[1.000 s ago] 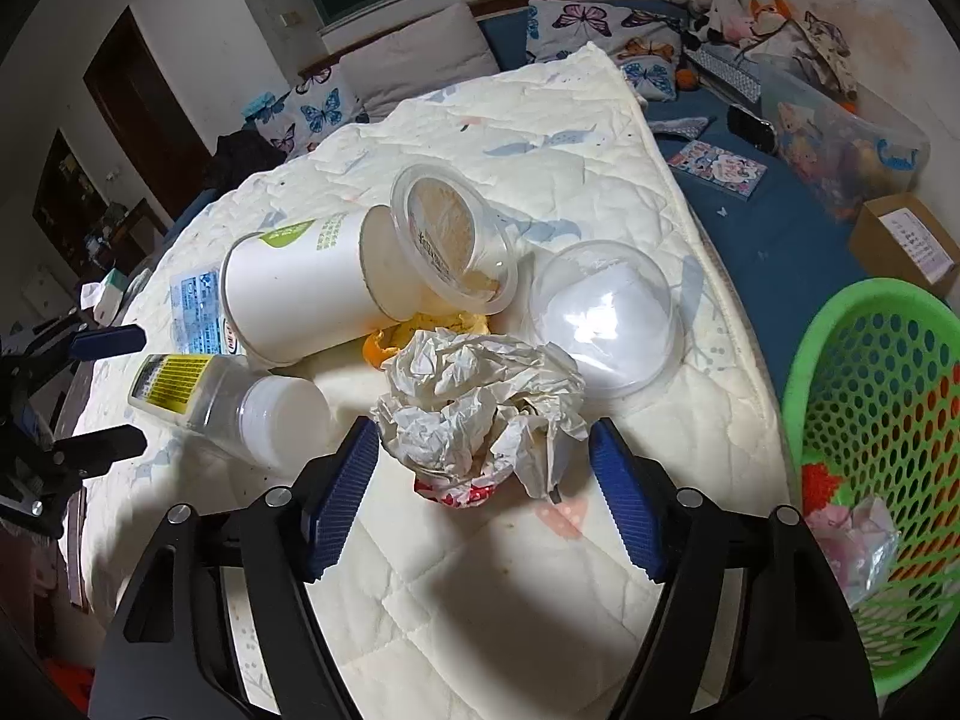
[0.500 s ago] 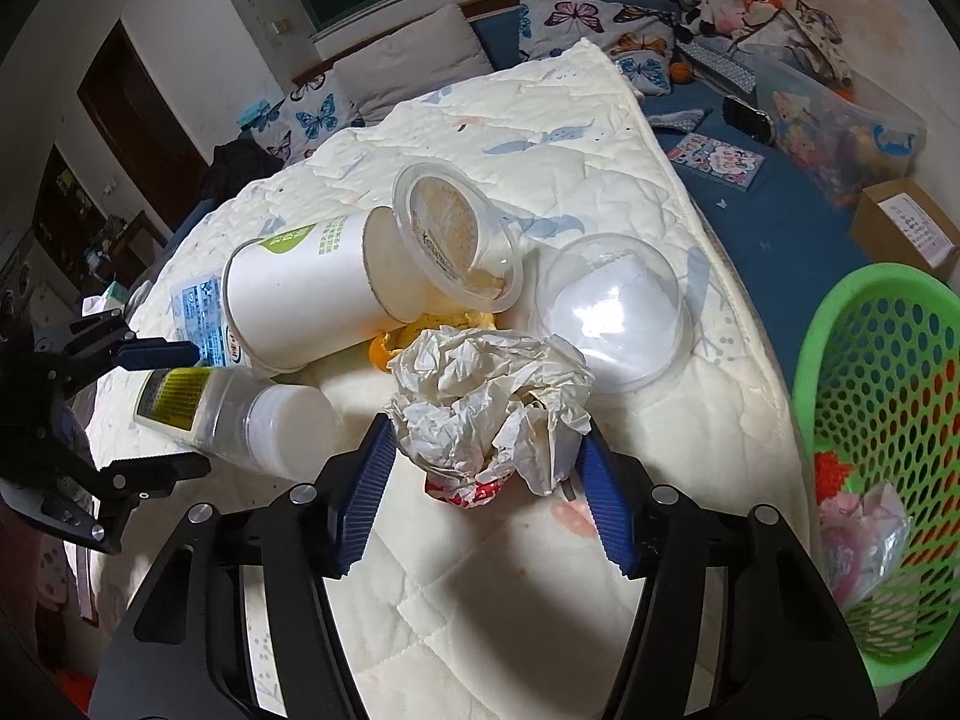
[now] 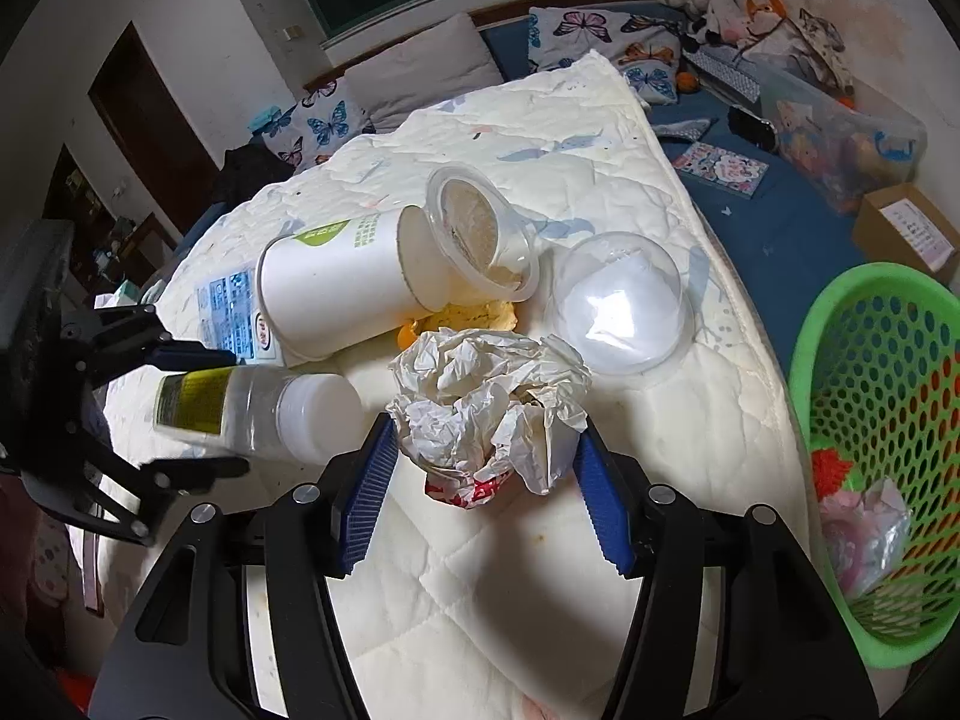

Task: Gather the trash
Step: 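Close the right tool on the crumpled tissue while the left tool grips the clear bottle, then carry the tissue and bottle over the green basket and open the right tool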

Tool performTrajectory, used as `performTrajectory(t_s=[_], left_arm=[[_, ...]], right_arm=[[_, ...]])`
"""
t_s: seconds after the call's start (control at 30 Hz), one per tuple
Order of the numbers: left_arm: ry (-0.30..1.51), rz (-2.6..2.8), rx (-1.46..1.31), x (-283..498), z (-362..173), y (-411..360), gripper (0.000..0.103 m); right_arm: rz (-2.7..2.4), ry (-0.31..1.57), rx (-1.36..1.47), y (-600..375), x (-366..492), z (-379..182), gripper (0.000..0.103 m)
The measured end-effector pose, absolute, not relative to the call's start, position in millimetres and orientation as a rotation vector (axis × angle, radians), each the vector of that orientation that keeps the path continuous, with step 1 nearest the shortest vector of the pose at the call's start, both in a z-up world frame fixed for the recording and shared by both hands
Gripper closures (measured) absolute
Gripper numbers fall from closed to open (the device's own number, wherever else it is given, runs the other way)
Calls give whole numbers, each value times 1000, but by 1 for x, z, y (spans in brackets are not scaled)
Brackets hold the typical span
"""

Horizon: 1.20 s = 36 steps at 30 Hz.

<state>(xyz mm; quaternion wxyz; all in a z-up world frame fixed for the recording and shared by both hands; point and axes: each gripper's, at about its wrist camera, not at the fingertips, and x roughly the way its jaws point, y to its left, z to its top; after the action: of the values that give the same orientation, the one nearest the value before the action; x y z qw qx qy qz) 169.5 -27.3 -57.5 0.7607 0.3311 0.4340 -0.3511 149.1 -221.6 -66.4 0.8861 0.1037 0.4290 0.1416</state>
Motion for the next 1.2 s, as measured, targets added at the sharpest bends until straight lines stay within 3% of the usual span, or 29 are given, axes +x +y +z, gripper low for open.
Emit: performTrajectory(t_s=[0.33, 1.2], left_arm=[[934, -725, 616, 142, -49, -37, 58], [854, -811, 348, 123, -7, -129, 59]], right_arm=[[263, 865, 205, -239, 128, -59, 44], [-15, 849, 203, -359, 82, -69, 44]])
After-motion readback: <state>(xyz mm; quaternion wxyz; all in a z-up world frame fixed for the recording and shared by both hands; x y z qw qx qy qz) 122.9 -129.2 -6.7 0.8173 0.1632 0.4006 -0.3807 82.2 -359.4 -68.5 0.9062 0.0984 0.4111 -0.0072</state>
